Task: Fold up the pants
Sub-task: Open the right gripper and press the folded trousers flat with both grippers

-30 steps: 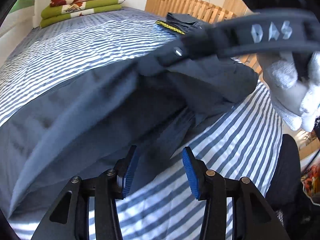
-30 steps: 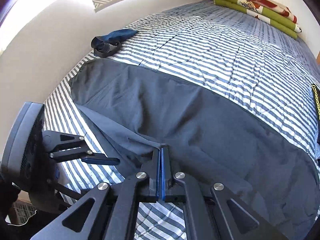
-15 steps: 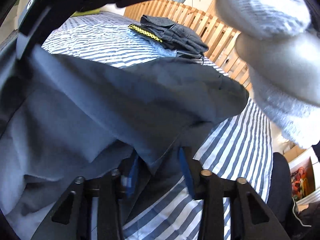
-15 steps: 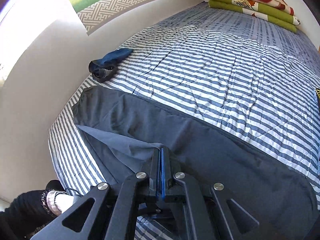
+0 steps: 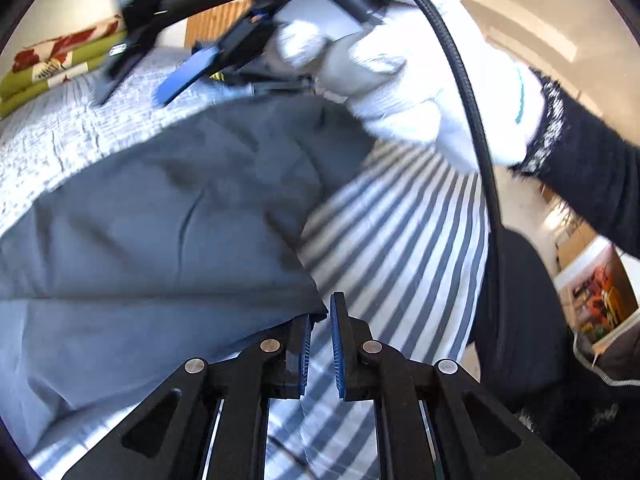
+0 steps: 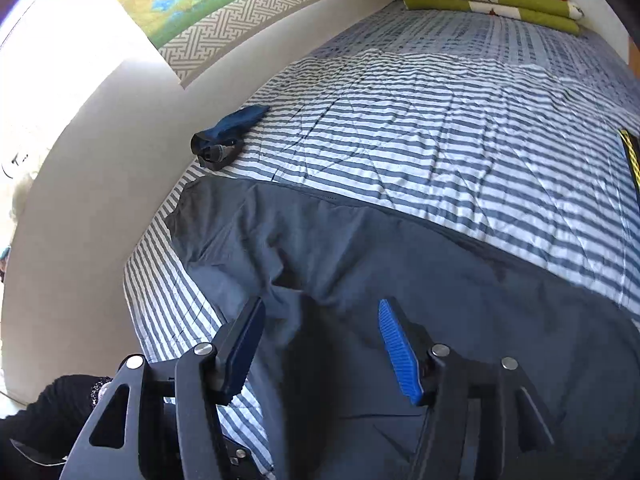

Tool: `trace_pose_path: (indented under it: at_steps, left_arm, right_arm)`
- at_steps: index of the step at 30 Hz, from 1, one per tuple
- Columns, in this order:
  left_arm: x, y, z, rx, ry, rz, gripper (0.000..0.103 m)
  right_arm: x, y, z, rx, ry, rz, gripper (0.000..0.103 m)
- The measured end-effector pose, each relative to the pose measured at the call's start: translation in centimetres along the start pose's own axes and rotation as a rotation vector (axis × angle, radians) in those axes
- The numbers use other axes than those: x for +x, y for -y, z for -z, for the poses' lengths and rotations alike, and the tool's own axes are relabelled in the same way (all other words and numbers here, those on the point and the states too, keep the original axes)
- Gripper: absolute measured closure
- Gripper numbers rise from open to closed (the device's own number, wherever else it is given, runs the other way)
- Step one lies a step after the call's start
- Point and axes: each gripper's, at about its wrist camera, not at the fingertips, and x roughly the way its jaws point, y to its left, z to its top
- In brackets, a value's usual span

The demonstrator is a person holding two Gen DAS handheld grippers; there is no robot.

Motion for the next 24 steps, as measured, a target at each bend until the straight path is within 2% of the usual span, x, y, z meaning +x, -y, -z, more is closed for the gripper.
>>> trace_pose_path:
  at_steps: [2,5,7,9,11,12,13,15,16,19,22,23,24]
  left_arm:
    - [0.8,0.0,1.0,-0.034,-0.037,0.018,0.091]
    - [1.1,0.3,2.3,-0.058,-0.093,0.023,0.076]
    - [0.3,0.7,3.2,-0.068,-0.110,0.038,0.075]
    - [-1.6,0.7,4.0,-0.061,-0.094,0.014,0.075]
    - [-5.0,-0.4,5.1,-0.106,-0.060,-0.015,0.075]
    - [-6.7,-1.7,5.7,-0.147,-0.042,-0.041,0.073]
    - [-8.9,-3.3,6.6,-0.194,-0.025,-0.078,0.071]
    - [-13.5,-7.9,8.7,-0.312,0.009,-0.212,0.063]
    - [-15.7,-10.9,9.8,-0.394,0.029,-0.295,0.062]
    - [-22.2,-19.7,13.6,-0.589,0.060,-0.582,0.054]
    - [-27.1,-27.8,17.8,-0.772,0.052,-0.824,0.049]
    - [-28.2,-29.9,19.0,-0.824,0.047,-0.874,0.047]
    - [-29.2,-31.8,20.1,-0.870,0.044,-0.893,0.040]
  right_arm:
    - [-0.4,2.0,2.2,0.034,0.012,0.093,0.048]
    - [0.4,4.9,5.0,0.034,-0.021,0.249,0.048]
    - [1.6,7.0,6.1,0.041,-0.056,0.356,0.048]
    - [2.5,9.1,6.5,0.040,-0.086,0.477,0.048]
    - [3.1,11.2,6.8,0.018,-0.103,0.661,0.048]
    - [2.9,12.6,6.9,0.047,-0.105,0.685,0.048]
    - [2.2,13.8,6.9,0.087,-0.092,0.666,0.050]
    - [0.6,15.5,7.2,0.157,-0.047,0.656,0.050]
    - [-0.1,15.9,7.3,0.167,-0.028,0.663,0.050]
    - [-1.1,16.5,7.5,0.169,-0.009,0.662,0.050]
    - [-1.6,15.7,7.4,0.159,0.014,0.622,0.050]
    - [-1.4,15.3,7.3,0.141,0.013,0.618,0.050]
    - [-1.0,14.9,7.2,0.124,0.009,0.625,0.050]
